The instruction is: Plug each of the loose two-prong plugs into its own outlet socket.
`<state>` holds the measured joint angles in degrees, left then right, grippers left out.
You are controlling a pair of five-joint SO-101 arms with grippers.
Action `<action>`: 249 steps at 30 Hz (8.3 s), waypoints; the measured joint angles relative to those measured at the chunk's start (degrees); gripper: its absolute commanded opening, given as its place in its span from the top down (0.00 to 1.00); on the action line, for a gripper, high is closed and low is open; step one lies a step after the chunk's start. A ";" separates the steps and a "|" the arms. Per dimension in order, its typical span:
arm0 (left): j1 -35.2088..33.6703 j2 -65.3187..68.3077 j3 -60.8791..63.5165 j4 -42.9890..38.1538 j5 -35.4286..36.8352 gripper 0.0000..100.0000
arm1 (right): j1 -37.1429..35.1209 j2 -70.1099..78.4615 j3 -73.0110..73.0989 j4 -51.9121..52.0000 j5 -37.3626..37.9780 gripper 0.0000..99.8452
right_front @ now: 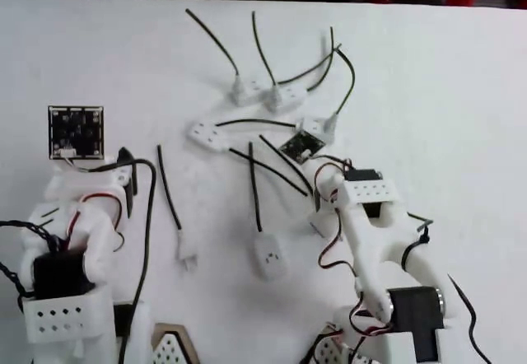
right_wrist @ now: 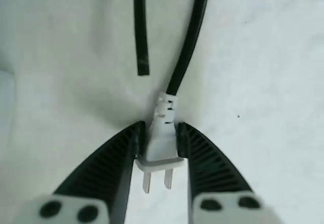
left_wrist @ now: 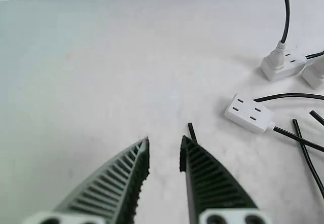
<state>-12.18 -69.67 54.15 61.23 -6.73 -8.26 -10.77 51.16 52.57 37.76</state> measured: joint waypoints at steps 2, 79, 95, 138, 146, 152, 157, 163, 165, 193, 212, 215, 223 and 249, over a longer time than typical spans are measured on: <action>0.00 0.00 0.00 0.00 0.00 0.88 | 0.00 0.00 0.00 0.00 0.00 0.95; 0.00 0.00 0.88 0.00 0.00 0.88 | 4.92 8.26 -5.36 9.14 2.73 0.90; 0.00 0.00 0.88 0.00 0.00 0.88 | 5.89 8.09 -8.35 11.69 2.55 0.93; 16.09 8.18 -4.92 4.48 -5.89 0.78 | 5.71 -30.24 -7.03 16.09 -25.23 0.98; 23.74 38.51 -29.10 21.98 -5.80 0.78 | 7.21 -30.33 3.60 -3.60 -42.55 0.98; 29.80 54.07 -37.36 25.76 2.99 0.78 | 15.30 -30.33 5.80 -9.41 -48.62 0.98; 36.31 62.86 -38.51 25.76 10.99 0.78 | 21.98 -30.33 5.89 -10.46 -50.64 0.98; 44.31 73.23 -40.09 25.76 25.85 0.78 | 23.56 -30.33 5.89 -10.73 -51.25 0.98; 46.51 76.31 -41.23 25.76 31.47 0.78 | 23.47 -30.33 5.89 -10.73 -51.25 0.98; 53.19 96.26 -53.63 34.81 16.79 0.98 | 23.47 -30.33 5.89 -10.73 -51.25 0.98; 26.90 93.45 -61.89 32.62 -20.66 0.82 | 23.47 -30.33 5.89 -10.73 -51.25 0.98; 26.46 90.64 -63.65 37.01 -23.30 0.83 | 23.47 -30.33 5.89 -10.73 -51.25 0.98; 36.13 73.23 -53.98 40.18 -21.89 0.83 | 23.47 -30.33 5.89 -10.73 -51.25 0.98; 37.01 80.97 -26.11 12.84 -24.09 0.96 | 23.47 -30.33 5.89 -10.73 -51.25 0.98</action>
<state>24.84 11.30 28.04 74.07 -30.81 15.21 -41.10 57.05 41.85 -13.49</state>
